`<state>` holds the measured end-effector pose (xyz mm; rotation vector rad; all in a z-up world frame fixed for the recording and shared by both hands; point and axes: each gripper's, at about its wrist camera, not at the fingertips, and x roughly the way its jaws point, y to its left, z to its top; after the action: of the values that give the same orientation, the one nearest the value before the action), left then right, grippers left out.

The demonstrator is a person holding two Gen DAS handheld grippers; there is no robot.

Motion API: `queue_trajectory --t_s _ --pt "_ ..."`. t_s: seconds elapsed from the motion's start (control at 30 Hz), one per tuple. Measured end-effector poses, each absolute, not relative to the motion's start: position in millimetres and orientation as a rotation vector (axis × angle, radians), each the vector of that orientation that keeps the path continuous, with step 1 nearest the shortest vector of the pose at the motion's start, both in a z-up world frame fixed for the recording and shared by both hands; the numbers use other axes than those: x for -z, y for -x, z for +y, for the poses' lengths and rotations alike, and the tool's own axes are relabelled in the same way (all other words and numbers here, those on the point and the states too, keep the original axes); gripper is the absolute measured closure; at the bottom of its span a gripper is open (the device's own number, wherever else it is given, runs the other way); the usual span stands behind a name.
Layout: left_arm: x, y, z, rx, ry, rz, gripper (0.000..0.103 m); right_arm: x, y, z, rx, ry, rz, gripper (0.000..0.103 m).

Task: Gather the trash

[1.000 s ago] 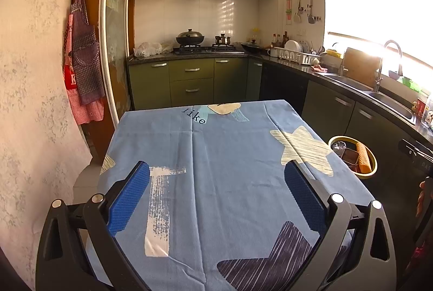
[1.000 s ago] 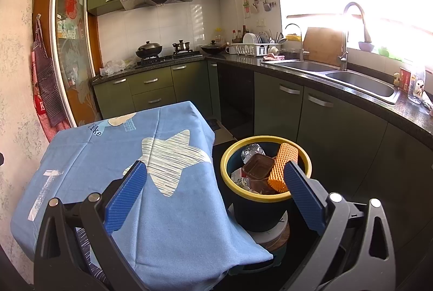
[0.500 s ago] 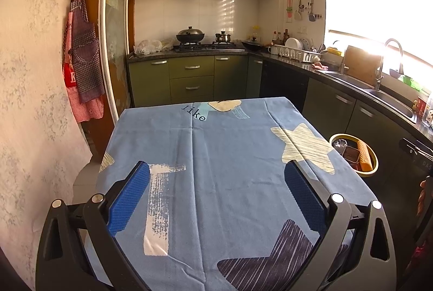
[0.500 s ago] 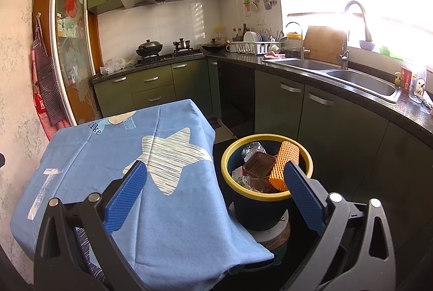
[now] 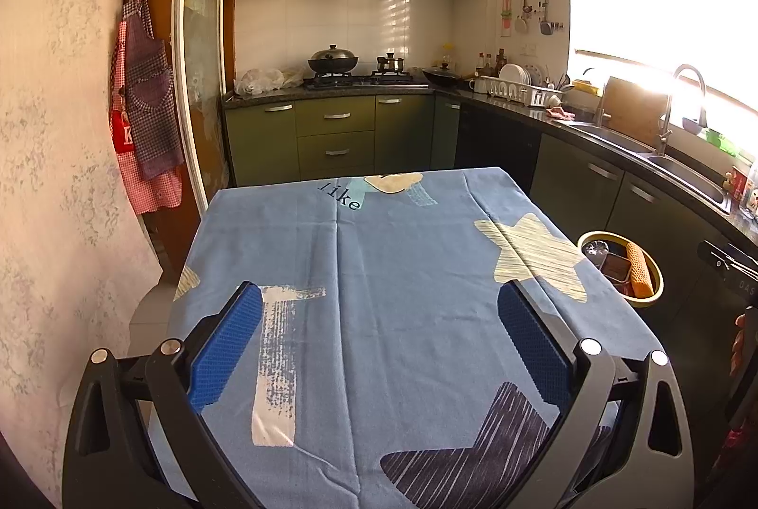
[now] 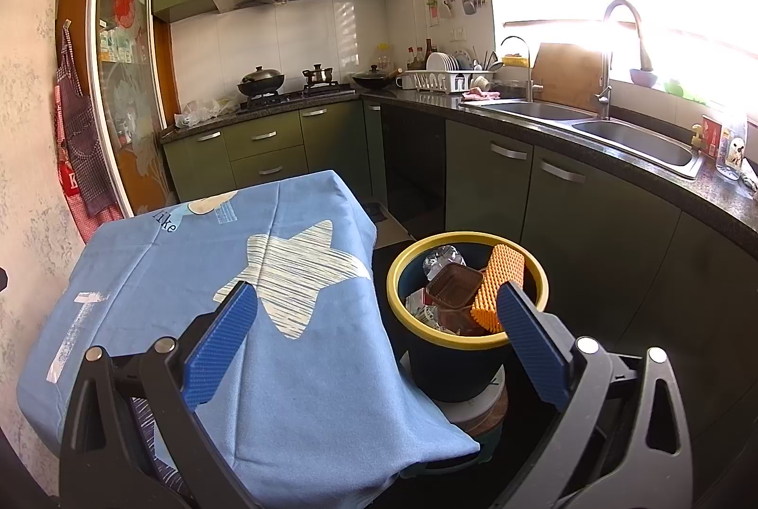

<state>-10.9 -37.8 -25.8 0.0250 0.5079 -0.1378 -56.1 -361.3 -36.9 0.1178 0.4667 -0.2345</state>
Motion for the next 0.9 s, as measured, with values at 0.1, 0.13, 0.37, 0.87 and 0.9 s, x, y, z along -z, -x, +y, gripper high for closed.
queue_trajectory --t_s 0.1,0.13,0.37,0.87,0.9 --pt "26.4 10.6 -37.4 0.136 -0.025 0.51 0.005 37.3 56.2 -361.3 0.235 -0.117 0.468 0.007" --pt "26.5 10.6 -37.4 0.135 -0.025 0.511 0.005 37.4 56.4 -361.0 0.234 -0.118 0.468 0.007" --pt "28.1 8.1 -37.6 0.136 -0.026 0.522 0.005 37.0 55.6 -362.5 0.236 -0.117 0.47 0.007" --pt "39.5 -13.9 -31.1 0.125 0.008 0.576 0.005 42.2 49.0 -359.7 0.219 -0.115 0.487 0.007" --pt "40.9 -17.8 -31.6 0.124 0.001 0.58 0.005 43.0 44.6 -359.4 0.208 -0.116 0.493 0.007"
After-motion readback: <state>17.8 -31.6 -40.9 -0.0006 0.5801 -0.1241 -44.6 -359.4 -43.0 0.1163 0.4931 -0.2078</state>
